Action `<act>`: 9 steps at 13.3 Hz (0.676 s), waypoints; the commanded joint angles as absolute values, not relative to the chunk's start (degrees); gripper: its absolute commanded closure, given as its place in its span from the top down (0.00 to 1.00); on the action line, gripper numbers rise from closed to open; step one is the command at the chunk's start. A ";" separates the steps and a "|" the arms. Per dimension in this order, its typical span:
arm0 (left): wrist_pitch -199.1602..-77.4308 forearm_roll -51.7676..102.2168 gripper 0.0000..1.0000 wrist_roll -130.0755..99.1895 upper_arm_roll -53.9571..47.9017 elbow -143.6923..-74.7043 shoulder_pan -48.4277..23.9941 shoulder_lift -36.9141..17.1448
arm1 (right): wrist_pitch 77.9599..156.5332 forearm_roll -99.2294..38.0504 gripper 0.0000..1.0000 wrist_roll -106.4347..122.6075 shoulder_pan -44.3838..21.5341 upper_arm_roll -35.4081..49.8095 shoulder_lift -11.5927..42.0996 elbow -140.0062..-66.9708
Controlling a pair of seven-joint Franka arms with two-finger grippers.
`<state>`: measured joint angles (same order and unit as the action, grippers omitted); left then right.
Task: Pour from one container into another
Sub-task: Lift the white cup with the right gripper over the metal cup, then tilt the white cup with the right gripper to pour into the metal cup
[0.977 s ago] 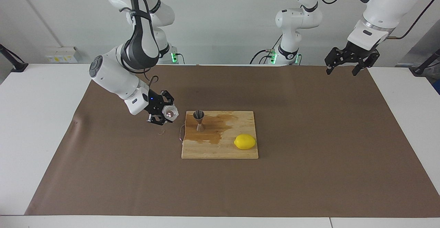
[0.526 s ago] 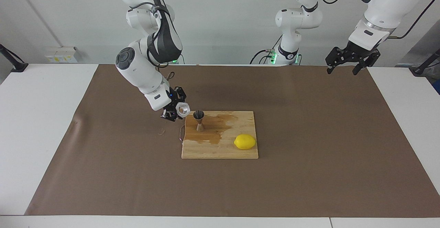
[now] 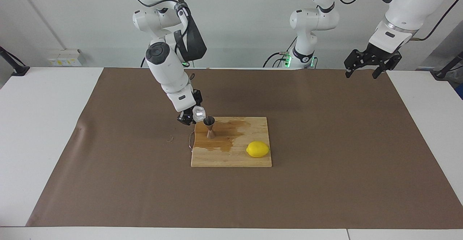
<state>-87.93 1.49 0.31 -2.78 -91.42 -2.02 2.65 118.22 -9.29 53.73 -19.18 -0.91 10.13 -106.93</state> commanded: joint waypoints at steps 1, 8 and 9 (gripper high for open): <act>-87.36 2.02 1.00 0.97 -3.08 -92.11 -2.11 3.78 | 117.08 -4.67 0.33 49.41 -21.00 -0.79 9.84 -106.26; -87.10 2.02 1.00 0.97 -2.02 -92.11 -2.72 3.78 | 112.77 1.84 0.33 43.16 -23.38 -0.79 9.84 -104.33; -87.01 2.02 1.00 0.97 -2.02 -92.11 -2.72 3.78 | 112.15 2.63 0.33 42.89 -23.47 -0.70 9.84 -104.15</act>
